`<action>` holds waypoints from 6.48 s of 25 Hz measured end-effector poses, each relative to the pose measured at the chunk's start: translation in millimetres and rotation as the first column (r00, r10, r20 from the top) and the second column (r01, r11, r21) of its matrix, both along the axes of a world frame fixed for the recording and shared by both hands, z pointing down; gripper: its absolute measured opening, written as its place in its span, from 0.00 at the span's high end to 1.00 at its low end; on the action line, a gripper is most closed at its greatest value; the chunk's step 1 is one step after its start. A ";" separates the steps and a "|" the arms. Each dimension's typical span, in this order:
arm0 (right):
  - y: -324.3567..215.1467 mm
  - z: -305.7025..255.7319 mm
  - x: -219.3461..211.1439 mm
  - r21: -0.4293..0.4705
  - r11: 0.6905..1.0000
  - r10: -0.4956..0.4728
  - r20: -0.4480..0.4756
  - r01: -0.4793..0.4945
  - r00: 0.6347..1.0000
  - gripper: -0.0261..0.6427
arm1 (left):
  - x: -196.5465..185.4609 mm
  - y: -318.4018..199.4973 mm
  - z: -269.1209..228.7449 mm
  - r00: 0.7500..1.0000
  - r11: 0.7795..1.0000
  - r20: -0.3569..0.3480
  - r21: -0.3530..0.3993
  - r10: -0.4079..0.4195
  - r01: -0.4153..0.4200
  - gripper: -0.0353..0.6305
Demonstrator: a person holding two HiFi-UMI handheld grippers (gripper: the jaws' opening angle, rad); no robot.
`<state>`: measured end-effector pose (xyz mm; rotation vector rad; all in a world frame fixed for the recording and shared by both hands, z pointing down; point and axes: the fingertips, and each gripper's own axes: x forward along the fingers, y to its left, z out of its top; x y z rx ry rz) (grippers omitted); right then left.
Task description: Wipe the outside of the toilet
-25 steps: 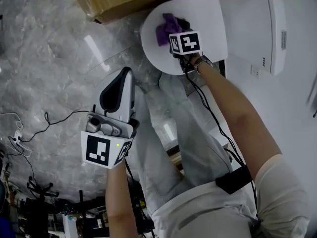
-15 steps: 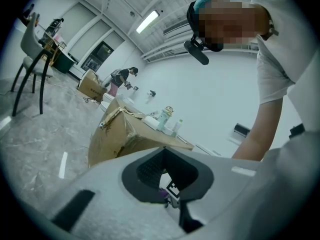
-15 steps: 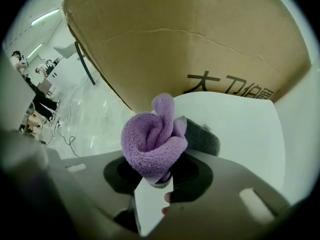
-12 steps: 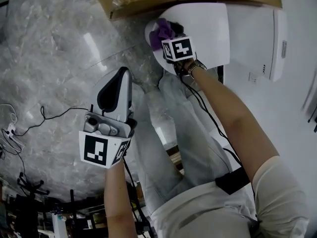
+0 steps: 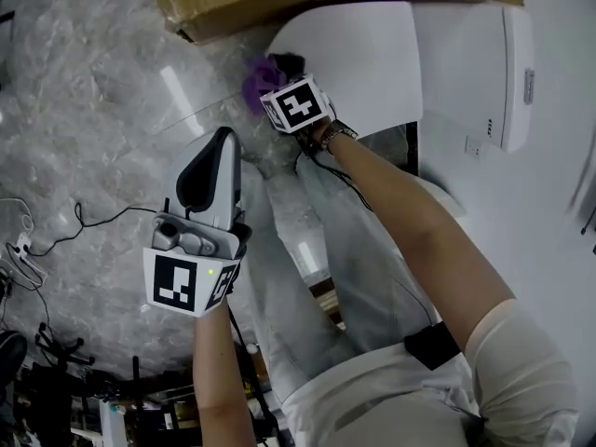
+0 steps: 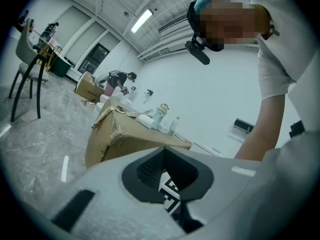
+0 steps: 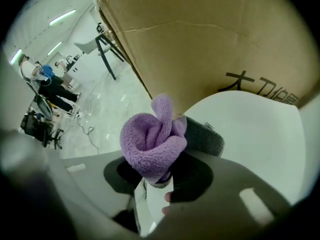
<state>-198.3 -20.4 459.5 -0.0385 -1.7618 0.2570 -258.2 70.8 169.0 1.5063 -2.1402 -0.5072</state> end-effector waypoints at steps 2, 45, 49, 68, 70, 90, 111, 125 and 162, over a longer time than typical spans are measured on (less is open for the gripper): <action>14.4 -2.3 8.1 -0.080 0.996 -0.039 -0.022 0.037 0.999 0.77 | 11.5 -16.5 -0.1 1.000 1.000 -0.003 -0.005 0.009 -0.009 0.94; -287.2 -23.4 195.6 0.188 0.896 0.401 0.042 -0.401 0.915 0.77 | 154.8 -174.3 8.5 0.964 0.967 -0.069 0.021 0.256 -0.256 0.94; -248.3 -20.4 177.0 0.175 0.898 0.403 0.045 -0.404 0.914 0.77 | 124.6 -129.2 15.0 0.974 0.976 -0.067 0.003 0.217 -0.217 0.94; -97.7 -6.1 111.7 0.140 0.927 0.352 0.005 -0.349 0.936 0.77 | 63.7 -5.3 18.7 0.988 0.991 -0.074 0.006 0.133 -0.133 0.94; -76.1 -5.4 104.4 0.129 0.941 0.315 0.001 -0.312 0.949 0.77 | 59.7 -0.4 16.0 0.989 0.992 -0.075 0.014 0.124 -0.123 0.94; 29.3 -0.4 68.3 -0.045 0.999 0.008 0.033 -0.007 0.999 0.76 | 62.4 -9.3 14.0 0.996 0.998 -0.068 -0.007 0.061 -0.062 0.94; -226.8 -27.2 258.7 0.130 0.969 0.201 0.075 -0.210 0.977 0.76 | 206.0 -258.2 -8.1 0.938 0.939 -0.051 0.045 0.343 -0.341 0.94; -269.4 -28.1 296.8 0.295 0.900 0.274 0.190 -0.321 0.943 0.75 | 240.2 -262.5 -7.5 0.921 0.924 -0.075 0.052 0.383 -0.380 0.94; -45.4 -10.7 202.9 0.297 0.790 0.524 0.125 -0.536 0.842 0.75 | 99.8 -2.5 -3.9 0.975 0.977 -0.051 0.023 0.214 -0.213 0.94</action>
